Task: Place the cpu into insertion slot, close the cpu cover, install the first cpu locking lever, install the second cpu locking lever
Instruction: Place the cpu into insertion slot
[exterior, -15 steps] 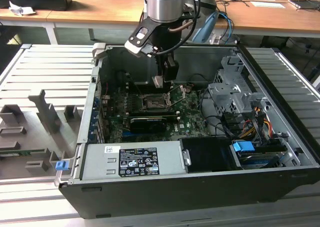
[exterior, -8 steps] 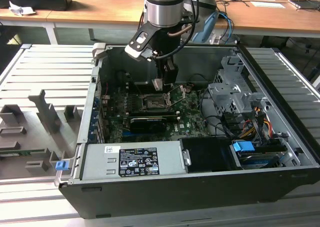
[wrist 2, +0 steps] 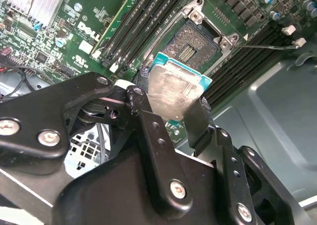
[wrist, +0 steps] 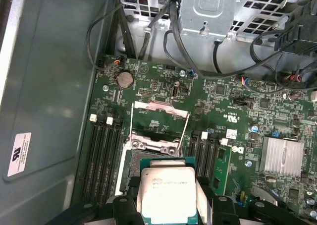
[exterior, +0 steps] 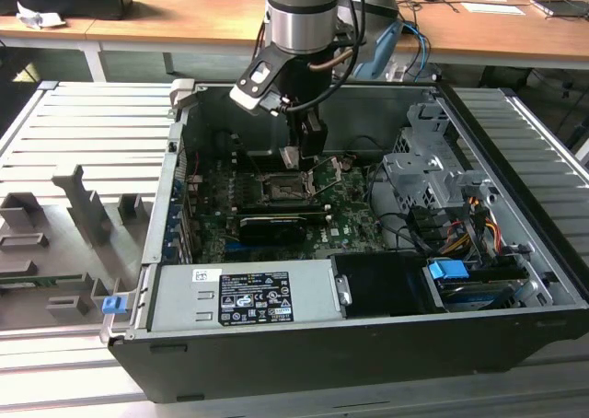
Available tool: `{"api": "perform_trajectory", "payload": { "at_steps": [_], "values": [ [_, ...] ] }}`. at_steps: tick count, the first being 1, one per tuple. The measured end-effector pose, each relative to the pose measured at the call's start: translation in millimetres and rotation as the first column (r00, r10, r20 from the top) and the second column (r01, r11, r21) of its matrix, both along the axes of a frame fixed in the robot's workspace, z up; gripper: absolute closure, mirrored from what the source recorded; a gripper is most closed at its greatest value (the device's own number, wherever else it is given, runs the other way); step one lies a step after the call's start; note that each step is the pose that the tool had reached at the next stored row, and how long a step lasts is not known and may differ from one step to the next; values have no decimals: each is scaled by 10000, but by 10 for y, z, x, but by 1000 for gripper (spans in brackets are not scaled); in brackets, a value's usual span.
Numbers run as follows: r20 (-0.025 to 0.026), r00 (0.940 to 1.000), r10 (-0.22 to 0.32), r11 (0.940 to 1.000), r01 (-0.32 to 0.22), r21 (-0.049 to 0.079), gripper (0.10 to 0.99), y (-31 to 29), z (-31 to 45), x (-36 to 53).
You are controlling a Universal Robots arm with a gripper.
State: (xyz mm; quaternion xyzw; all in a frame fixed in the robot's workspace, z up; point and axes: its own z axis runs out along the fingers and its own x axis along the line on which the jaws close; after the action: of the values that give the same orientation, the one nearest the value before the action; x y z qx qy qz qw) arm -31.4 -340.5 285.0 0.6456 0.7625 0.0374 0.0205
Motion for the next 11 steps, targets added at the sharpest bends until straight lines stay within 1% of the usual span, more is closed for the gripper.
{"api": "perform_trajectory", "payload": {
  "at_steps": [11],
  "values": [
    [-1,10000,0,10000,0,-1,561,0,-62,0]
  ]
}}
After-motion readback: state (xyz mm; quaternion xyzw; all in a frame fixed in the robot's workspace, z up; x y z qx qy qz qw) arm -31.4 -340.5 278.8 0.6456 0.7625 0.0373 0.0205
